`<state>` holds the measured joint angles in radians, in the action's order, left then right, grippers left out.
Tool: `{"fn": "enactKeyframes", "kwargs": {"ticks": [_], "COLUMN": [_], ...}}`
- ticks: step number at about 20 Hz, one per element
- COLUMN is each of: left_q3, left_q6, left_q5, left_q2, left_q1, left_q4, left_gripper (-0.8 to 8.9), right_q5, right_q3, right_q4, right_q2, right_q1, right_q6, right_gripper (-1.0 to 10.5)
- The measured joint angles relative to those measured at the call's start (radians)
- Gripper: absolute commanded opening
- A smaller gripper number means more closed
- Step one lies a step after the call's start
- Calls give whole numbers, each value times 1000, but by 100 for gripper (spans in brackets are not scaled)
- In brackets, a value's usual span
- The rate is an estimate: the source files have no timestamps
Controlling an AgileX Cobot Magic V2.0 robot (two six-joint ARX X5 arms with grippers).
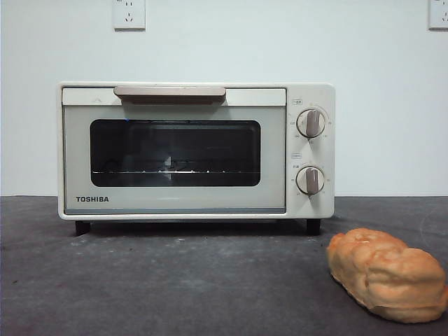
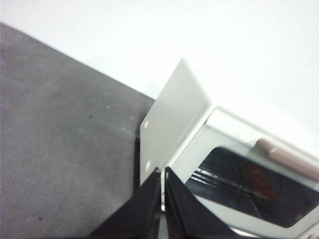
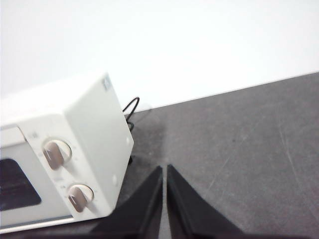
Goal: The left arm flap open the oven, the right arm pick bread and place it into oven, the left arm flap close the oven
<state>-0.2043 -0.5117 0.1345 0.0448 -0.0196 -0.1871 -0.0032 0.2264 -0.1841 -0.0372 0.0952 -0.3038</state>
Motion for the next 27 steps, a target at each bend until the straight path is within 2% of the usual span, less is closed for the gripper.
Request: {"fn": "enactKeyframes", "kwargs": {"ticks": [3,7,12,16,19,22,27], "left_q3": [-82,-192,-322,-412,-467,-511,-522], "left_q6": [2,47,144,242,302,359,416], "left_q5": [11,81,189,296,369,415,422], "left_q2": [54,150,280,393,459,502,511], "left_q1": [0,0,0,0,3,10,24], "left_q4": [-77,-170,-285,-388,-464,-550,-604], "left_gripper": [17,17,17,17,17,17,17], "right_q5": [-1,-38,-167,-294,-345,-375,-383], "right_q3": [75,194,330,439,495,529,533], "right_q4": [-60,-156,-301,-460,-563,-658,-726], "right_q2": [-56,-155,-298,-430,-506,-566,-591], "right_q1": [0,0,0,0,0,0,0], "right_q6": [0,9,58,130,174,217,262], "right_gripper": [9,9,9,10,10,10,9]}}
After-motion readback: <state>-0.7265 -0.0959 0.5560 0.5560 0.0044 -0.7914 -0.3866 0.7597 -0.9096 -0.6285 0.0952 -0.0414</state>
